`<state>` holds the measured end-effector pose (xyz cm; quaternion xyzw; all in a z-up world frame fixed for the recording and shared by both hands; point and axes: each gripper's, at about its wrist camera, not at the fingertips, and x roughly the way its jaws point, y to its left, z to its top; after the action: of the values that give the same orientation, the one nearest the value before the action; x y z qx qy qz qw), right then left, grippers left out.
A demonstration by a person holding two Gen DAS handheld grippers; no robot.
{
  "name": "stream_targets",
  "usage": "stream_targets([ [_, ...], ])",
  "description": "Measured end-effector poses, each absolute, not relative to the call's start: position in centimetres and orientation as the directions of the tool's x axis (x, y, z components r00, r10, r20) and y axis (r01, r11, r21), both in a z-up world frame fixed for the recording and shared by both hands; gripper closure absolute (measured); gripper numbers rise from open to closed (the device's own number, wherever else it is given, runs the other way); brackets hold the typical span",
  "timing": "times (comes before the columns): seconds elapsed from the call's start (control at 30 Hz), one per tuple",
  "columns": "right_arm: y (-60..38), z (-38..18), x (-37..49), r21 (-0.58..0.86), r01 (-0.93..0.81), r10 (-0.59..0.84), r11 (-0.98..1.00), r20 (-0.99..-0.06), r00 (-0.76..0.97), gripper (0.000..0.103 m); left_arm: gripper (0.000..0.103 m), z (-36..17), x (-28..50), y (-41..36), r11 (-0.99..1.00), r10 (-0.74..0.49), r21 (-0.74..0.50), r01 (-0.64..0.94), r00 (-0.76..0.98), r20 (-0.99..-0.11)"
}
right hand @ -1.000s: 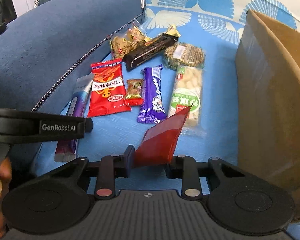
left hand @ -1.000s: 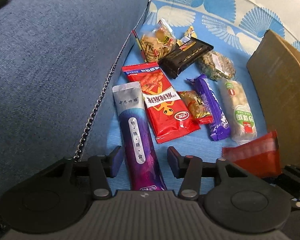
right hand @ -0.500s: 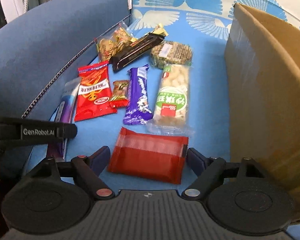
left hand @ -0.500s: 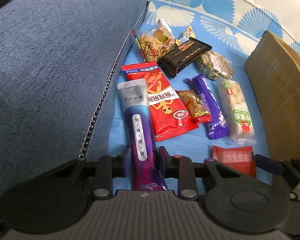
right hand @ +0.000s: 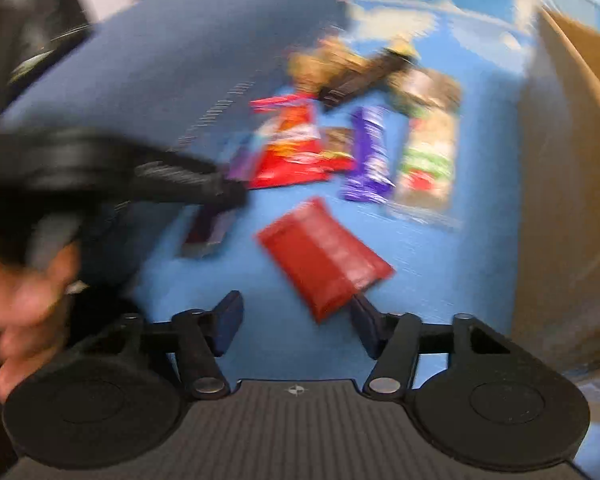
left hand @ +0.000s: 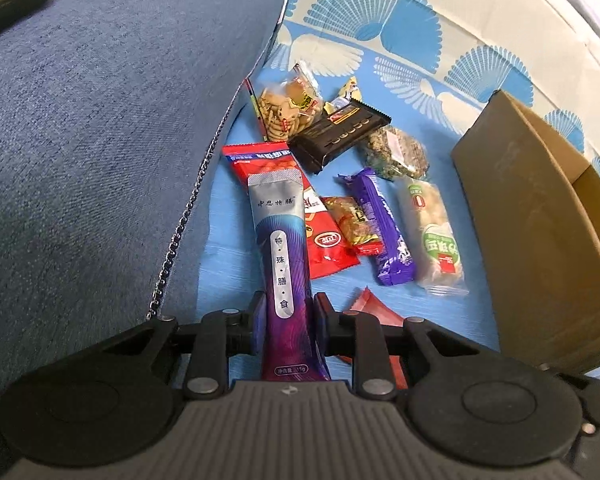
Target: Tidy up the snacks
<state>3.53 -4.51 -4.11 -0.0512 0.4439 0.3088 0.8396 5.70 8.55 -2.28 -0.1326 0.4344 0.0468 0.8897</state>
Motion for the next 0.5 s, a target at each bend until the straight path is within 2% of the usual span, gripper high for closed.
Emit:
stream_targets([
  [0.13, -4.8, -2.8, 1.7, 0.09, -0.656, 0.502, 0.749, -0.723, 0.474, 0.026, 0.076, -2.2, 5.6, 8.7, 0.958, -0.05, -0.211, -0.192, 0.616, -0.786],
  [0.27, -5.0, -3.2, 1.9, 0.003, -0.647, 0.462, 0.762, -0.703, 0.54, 0.023, 0.076, -2.4, 5.6, 8.7, 0.959, -0.067, -0.217, -0.18, 0.605, -0.794],
  [0.4, -4.4, -3.9, 3.3, 0.003, -0.615, 0.446, 0.789, -0.691, 0.569, 0.02, 0.076, -2.6, 5.9, 8.9, 0.958, -0.105, -0.241, -0.158, 0.587, -0.803],
  [0.5, -4.1, -5.3, 4.8, 0.03, -0.604, 0.433, 0.797, -0.726, 0.535, 0.02, 0.075, -2.8, 5.8, 9.0, 0.957, -0.125, -0.251, -0.145, 0.575, -0.809],
])
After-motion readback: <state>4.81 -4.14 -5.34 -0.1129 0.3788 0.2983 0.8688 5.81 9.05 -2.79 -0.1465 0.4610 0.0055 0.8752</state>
